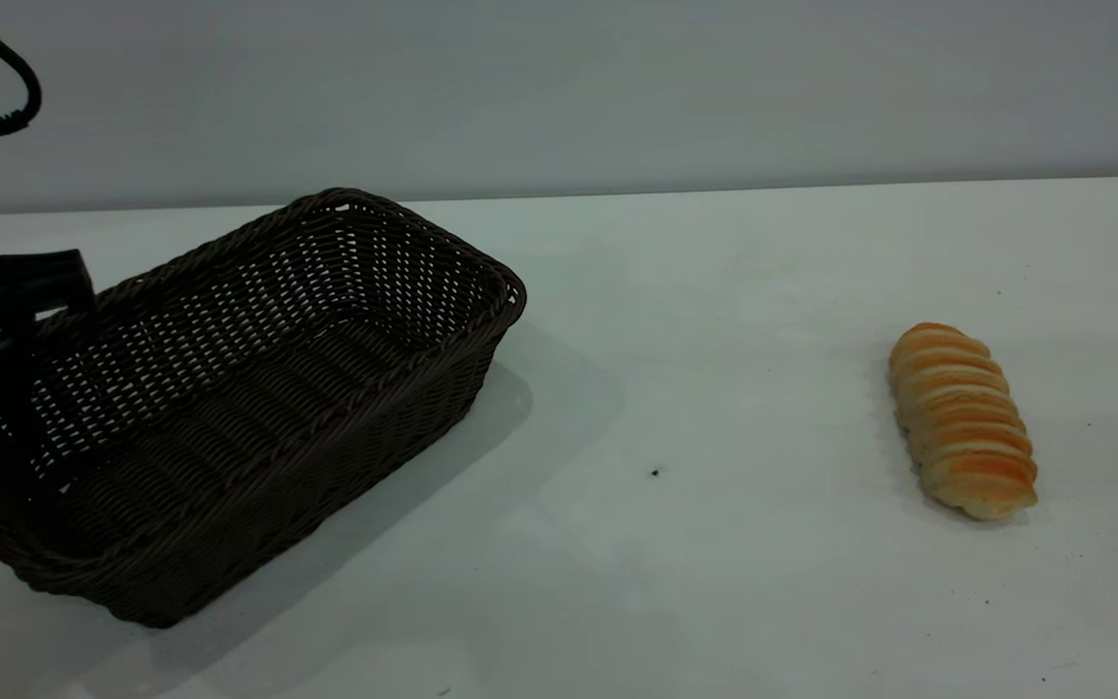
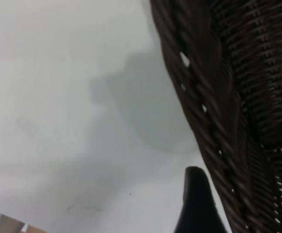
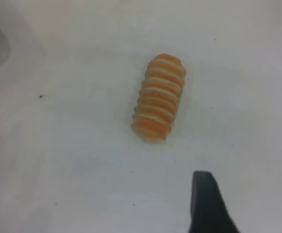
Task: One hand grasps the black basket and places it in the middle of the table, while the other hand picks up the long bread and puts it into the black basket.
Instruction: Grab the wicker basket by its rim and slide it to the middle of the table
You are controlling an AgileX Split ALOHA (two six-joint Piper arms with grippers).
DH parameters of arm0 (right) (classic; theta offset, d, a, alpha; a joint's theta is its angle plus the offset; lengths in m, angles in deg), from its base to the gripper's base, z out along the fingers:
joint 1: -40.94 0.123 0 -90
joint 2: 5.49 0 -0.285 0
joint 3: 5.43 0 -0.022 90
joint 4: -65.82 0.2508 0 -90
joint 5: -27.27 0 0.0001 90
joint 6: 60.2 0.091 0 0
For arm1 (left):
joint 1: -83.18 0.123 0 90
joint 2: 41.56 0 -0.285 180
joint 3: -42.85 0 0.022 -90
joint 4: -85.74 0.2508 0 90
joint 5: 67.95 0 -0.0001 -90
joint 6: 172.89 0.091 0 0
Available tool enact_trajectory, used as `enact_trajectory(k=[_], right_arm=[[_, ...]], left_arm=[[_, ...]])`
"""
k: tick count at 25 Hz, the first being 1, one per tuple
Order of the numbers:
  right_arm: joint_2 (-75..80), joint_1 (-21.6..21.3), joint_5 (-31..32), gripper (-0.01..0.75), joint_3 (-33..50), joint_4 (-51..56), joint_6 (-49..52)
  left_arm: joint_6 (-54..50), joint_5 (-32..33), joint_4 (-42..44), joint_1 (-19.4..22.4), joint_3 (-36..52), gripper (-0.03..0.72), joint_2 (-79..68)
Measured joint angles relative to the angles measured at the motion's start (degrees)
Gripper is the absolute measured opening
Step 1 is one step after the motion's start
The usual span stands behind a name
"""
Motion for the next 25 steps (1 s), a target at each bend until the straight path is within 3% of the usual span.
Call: enact_trajectory(k=[6, 17, 19, 23, 25], right_arm=[[0.0, 0.0, 0.0, 0.408, 0.0, 0.0, 0.05], [0.0, 0.0, 0.0, 0.408, 0.0, 0.17, 0.05], [0.0, 0.0, 0.0, 0.408, 0.0, 0.17, 0.05], [0.0, 0.0, 0.09, 0.408, 0.0, 0.17, 0.05], [0.0, 0.0, 0.09, 0.408, 0.0, 0.17, 0.05]], left_arm=[[-1.94, -0.71, 0.49, 0.0, -0.32, 0.567, -3.38], [-3.72, -9.49, 0.49, 0.0, -0.38, 0.549, -10.85], [-3.83, -11.24, 0.31, 0.0, -0.38, 0.495, -11.83], [-4.49, -13.31, -1.12, 0.0, -0.43, 0.258, -12.07], [-4.22, -14.74, -1.5, 0.05, -0.62, 0.214, -11.96]])
